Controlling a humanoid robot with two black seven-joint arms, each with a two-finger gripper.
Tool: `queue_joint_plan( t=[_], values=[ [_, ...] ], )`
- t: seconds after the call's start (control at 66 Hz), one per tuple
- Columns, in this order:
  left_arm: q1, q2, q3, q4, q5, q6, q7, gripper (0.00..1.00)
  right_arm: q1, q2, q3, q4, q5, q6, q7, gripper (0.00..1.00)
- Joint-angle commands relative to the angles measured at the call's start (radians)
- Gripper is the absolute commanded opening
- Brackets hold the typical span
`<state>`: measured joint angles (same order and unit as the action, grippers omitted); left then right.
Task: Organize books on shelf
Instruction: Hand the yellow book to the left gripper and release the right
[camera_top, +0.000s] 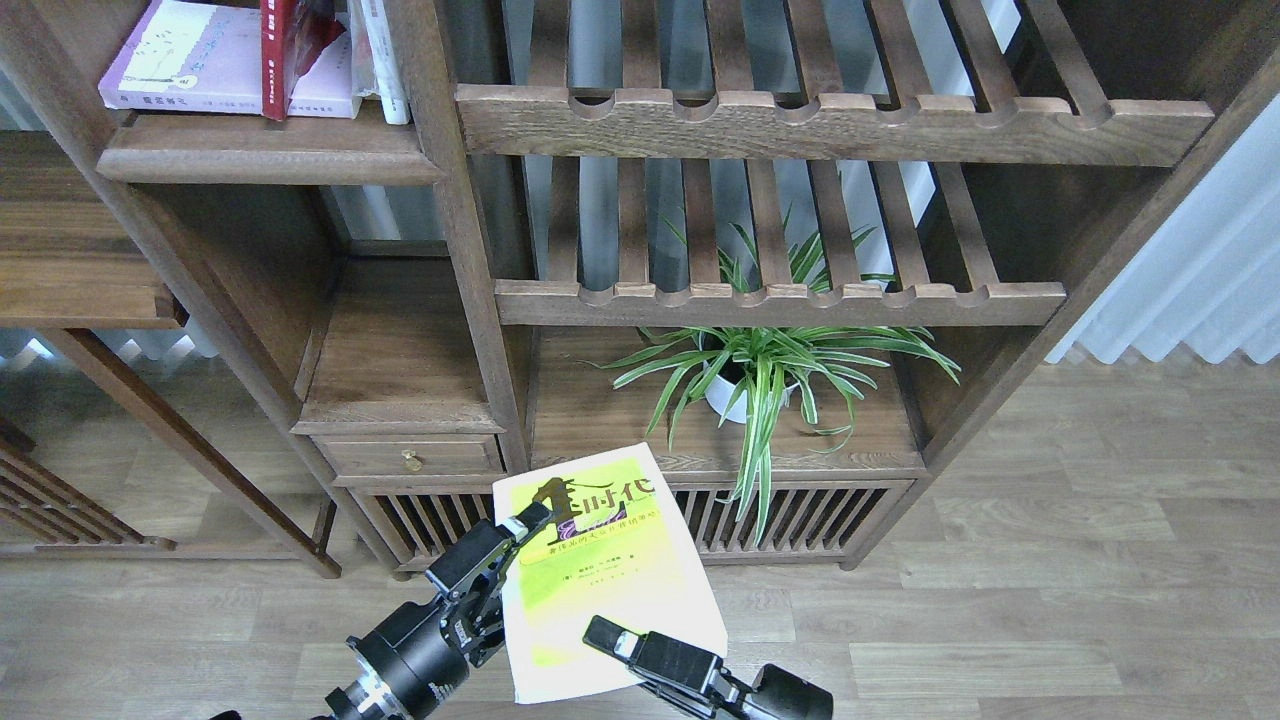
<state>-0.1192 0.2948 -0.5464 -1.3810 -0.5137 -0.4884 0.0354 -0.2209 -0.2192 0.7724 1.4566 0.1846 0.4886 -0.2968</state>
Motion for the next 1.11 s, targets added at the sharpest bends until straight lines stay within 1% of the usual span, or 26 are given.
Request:
queue_joint_plan(
  t=[0.0, 0.273, 0.364, 0.379, 0.47, 0.621, 0.667, 0.682, 0.712, 0.727, 0.758, 0.773, 0.909, 0.985, 1.045, 1.061, 1.091],
  values=[
    [-0.005, 0.0, 0.011, -0.001, 0.0, 0.0, 0.001, 0.86, -0.003, 0.014, 0.001, 0.001, -0.01, 0.0, -0.001, 0.06],
    [-0.007, 0.001, 0.031, 0.0, 0.0, 0.0, 0.003, 0.68, -0.003, 0.026, 0.001, 0.001, -0.024, 0.0, -0.001, 0.06],
    [-0.011, 0.004, 0.054, 0.0, 0.0, 0.0, 0.003, 0.59, -0.002, 0.027, -0.001, 0.001, -0.025, 0.0, -0.001, 0.06],
    [-0.019, 0.004, 0.066, 0.0, 0.0, 0.0, 0.004, 0.56, -0.001, 0.034, -0.001, 0.001, -0.025, 0.0, -0.002, 0.06],
    [-0.03, 0.006, 0.072, 0.0, 0.0, 0.0, 0.004, 0.52, -0.001, 0.038, -0.001, 0.001, -0.025, 0.0, -0.002, 0.06],
    [-0.037, 0.004, 0.077, 0.0, 0.0, 0.0, 0.004, 0.4, -0.003, 0.04, -0.001, 0.001, -0.027, 0.0, -0.002, 0.06],
    [-0.037, 0.004, 0.079, 0.0, 0.0, 0.0, 0.004, 0.33, -0.003, 0.04, -0.001, 0.001, -0.027, 0.0, -0.002, 0.06],
    [-0.037, 0.004, 0.079, 0.0, 0.0, 0.0, 0.004, 0.29, -0.003, 0.04, 0.001, 0.001, -0.027, 0.0, -0.002, 0.06],
    [-0.037, 0.004, 0.079, 0.0, 0.0, 0.0, 0.004, 0.24, -0.003, 0.04, 0.001, 0.001, -0.027, 0.0, -0.002, 0.06],
    [-0.037, 0.006, 0.079, 0.0, 0.0, 0.0, 0.004, 0.17, -0.003, 0.04, 0.001, 0.001, -0.027, 0.0, -0.002, 0.06],
    [-0.036, 0.007, 0.08, 0.0, 0.0, 0.0, 0.003, 0.08, -0.003, 0.04, 0.001, 0.001, -0.027, 0.0, -0.002, 0.06],
    [-0.037, 0.007, 0.08, 0.002, 0.0, 0.0, 0.003, 0.07, -0.003, 0.04, 0.001, 0.001, -0.027, 0.0, -0.002, 0.06],
    [-0.036, 0.014, 0.086, 0.0, 0.0, 0.0, 0.003, 0.05, -0.003, 0.04, 0.004, -0.001, -0.028, 0.0, -0.001, 0.07],
    [-0.034, 0.024, 0.086, 0.0, 0.001, 0.0, 0.004, 0.05, -0.001, 0.04, 0.008, -0.004, -0.03, 0.0, 0.001, 0.1],
    [-0.034, 0.033, 0.085, 0.0, 0.001, 0.0, 0.009, 0.04, 0.002, 0.041, 0.015, -0.012, -0.03, 0.0, 0.005, 0.17],
    [-0.034, 0.041, 0.085, 0.0, 0.004, 0.0, 0.012, 0.04, 0.006, 0.041, 0.018, -0.016, -0.028, 0.0, 0.008, 0.21],
    [-0.034, 0.049, 0.083, 0.0, 0.007, 0.0, 0.014, 0.03, 0.008, 0.041, 0.021, -0.025, -0.027, 0.0, 0.01, 0.24]
  ],
)
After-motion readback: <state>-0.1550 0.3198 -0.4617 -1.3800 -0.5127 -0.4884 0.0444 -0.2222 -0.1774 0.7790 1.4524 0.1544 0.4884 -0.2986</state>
